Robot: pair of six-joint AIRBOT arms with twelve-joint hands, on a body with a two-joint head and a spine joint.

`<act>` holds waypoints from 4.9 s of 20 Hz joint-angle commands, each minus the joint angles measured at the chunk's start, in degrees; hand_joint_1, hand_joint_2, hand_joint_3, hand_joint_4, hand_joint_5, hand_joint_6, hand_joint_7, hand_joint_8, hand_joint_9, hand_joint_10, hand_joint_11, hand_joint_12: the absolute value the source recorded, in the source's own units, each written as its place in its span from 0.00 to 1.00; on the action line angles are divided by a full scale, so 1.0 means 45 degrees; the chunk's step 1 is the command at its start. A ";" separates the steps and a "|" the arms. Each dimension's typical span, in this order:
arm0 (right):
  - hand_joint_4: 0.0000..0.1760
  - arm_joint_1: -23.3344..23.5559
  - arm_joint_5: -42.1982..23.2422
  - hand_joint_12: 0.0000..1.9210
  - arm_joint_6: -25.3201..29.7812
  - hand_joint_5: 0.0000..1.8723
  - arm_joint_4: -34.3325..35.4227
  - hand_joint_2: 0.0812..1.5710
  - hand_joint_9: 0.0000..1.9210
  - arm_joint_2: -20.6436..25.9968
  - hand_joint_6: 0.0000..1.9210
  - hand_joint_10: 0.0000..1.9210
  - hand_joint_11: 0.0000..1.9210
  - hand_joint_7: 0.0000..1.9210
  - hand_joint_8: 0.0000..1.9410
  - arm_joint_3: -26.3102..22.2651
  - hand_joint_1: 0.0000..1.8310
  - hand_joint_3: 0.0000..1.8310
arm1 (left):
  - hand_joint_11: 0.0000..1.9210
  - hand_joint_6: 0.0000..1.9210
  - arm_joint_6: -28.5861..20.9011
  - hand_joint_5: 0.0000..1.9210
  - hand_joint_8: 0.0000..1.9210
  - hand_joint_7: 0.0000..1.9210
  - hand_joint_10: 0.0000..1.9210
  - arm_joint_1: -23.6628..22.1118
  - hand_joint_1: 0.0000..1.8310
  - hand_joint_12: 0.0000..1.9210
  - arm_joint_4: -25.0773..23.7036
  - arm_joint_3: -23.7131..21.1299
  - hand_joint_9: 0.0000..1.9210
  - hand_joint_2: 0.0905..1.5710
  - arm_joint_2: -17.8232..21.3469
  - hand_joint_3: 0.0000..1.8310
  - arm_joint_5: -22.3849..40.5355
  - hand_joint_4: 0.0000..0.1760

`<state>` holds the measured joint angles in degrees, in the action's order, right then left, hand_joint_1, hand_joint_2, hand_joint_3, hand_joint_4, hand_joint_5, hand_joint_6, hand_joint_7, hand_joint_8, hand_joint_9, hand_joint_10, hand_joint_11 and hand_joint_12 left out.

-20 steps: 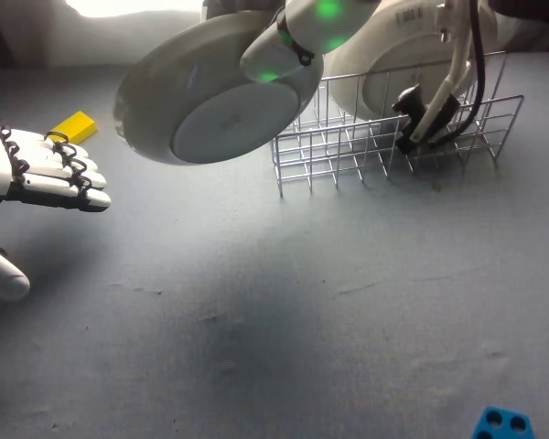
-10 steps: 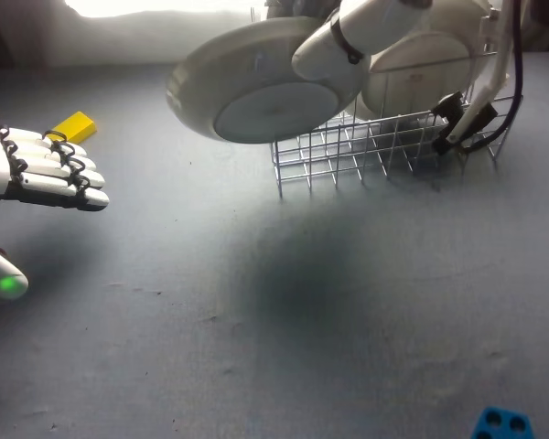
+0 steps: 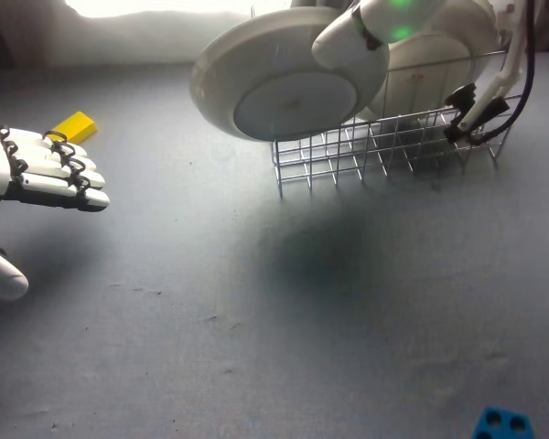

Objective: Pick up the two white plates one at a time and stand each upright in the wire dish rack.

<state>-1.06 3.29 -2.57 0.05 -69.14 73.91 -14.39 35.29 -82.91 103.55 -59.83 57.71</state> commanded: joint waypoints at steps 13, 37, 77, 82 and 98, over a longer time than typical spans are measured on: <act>0.00 0.0637 -0.1127 0.48 -0.0566 0.54 0.0616 0.65 0.57 -0.0397 0.45 0.46 0.49 0.58 0.40 0.0898 0.76 0.00 | 0.00 0.00 0.0032 0.03 0.00 0.00 0.00 -0.0030 0.00 0.00 0.0846 -0.0046 0.00 0.66 0.0132 0.00 0.0326 0.00; 0.00 0.0122 -0.1613 0.48 -0.4653 0.53 0.0590 0.66 0.56 -0.0725 0.48 0.48 0.49 0.56 0.41 0.1297 0.76 0.00 | 0.00 0.01 0.0032 0.05 0.01 0.02 0.00 -0.0020 0.00 0.00 0.0698 -0.0166 0.00 0.65 0.0135 0.00 0.0302 0.00; 0.00 0.0583 -0.2221 0.57 -0.6685 0.43 -0.0732 0.64 0.45 -0.0486 0.00 0.00 0.22 0.45 0.00 0.0983 0.62 0.00 | 0.00 0.00 0.0033 0.04 0.00 0.00 0.00 -0.0025 0.00 0.00 0.0636 -0.0198 0.00 0.66 0.0136 0.00 0.0303 0.00; 0.00 0.0428 -0.4047 0.57 -0.7486 0.43 -0.0803 0.65 0.44 0.1069 0.00 0.00 0.21 0.45 0.00 -0.0384 0.61 0.00 | 0.00 0.00 0.0337 0.04 0.00 0.01 0.00 -0.0036 0.00 0.00 0.0604 -0.0258 0.00 0.66 0.0154 0.00 0.0313 0.00; 0.00 -0.1082 -0.4902 0.56 -1.0102 0.42 -0.0830 0.64 0.44 0.6622 0.00 0.00 0.20 0.44 0.00 -0.5016 0.53 0.00 | 0.01 0.00 0.0974 0.16 0.00 0.18 0.00 -0.1580 0.00 0.22 0.0629 -0.2958 0.16 0.69 0.1552 0.00 0.2754 0.00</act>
<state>-6.72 -12.08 -48.21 -3.92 -39.27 50.81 -9.76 28.51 -84.66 89.97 -53.43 66.85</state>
